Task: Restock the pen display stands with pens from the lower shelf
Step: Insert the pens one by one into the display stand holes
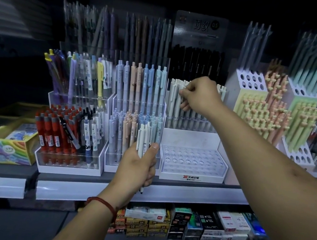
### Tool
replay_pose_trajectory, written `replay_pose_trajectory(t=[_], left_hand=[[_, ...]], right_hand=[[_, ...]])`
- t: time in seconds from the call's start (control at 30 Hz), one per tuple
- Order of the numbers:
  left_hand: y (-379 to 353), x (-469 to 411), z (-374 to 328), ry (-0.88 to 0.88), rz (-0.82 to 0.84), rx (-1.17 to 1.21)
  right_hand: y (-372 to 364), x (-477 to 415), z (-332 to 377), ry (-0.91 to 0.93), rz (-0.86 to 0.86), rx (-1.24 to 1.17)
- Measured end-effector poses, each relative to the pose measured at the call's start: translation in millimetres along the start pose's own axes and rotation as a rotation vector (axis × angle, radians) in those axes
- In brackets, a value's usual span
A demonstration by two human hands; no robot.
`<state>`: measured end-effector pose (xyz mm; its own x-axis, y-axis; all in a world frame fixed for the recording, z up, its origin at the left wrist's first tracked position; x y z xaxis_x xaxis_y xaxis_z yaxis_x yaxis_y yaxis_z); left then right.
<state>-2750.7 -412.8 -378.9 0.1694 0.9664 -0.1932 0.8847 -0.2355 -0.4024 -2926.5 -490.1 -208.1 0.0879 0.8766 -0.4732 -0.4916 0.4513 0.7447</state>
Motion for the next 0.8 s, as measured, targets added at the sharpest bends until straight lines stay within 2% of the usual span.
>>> replay_pose_trajectory(t=[0.17,0.27,0.3,0.33,0.43,0.5,0.6,0.7,0.8], left_hand=[[-5,-2,-5,-0.019,-0.014,-0.036],[-13,-2,-12,-0.017,0.011,0.017],[-17,-2,-14,-0.011,0.023,0.048],[-19,-3,-16,-0.001,0.035,0.087],[-27,-6,-21,0.003,0.057,0.157],[-32,-7,-22,0.0,0.08,0.172],[-37,-7,-19,0.047,0.107,0.187],[-35,-6,-11,0.1,0.124,0.162],[-27,-5,-5,0.081,0.089,0.009]], right_hand=[[-10,11,-10,-0.039,0.028,-0.077],[-11,32,-12,-0.032,-0.068,-0.073],[-11,42,-10,-0.02,-0.052,-0.11],[-13,52,-7,-0.005,0.027,-0.204],[-23,79,4,-0.008,0.441,-0.579],[-25,86,6,0.035,0.541,-0.577],[-18,80,0,0.017,0.416,-0.567],[8,58,-17,-0.145,0.071,-0.709],[37,36,-31,-0.185,-0.233,-0.64]])
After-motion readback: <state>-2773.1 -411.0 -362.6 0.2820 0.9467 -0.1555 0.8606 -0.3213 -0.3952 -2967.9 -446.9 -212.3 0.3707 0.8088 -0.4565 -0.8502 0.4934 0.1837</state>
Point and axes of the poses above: each hand's wrist, its own x-axis away from the middle knuckle, its own y-axis out of the back of the hand, z = x × y, the point moved 5 cm from there along -x, towards the middle knuckle, and after that the axes turned 12 degrees about x, right-handed, at the moved point
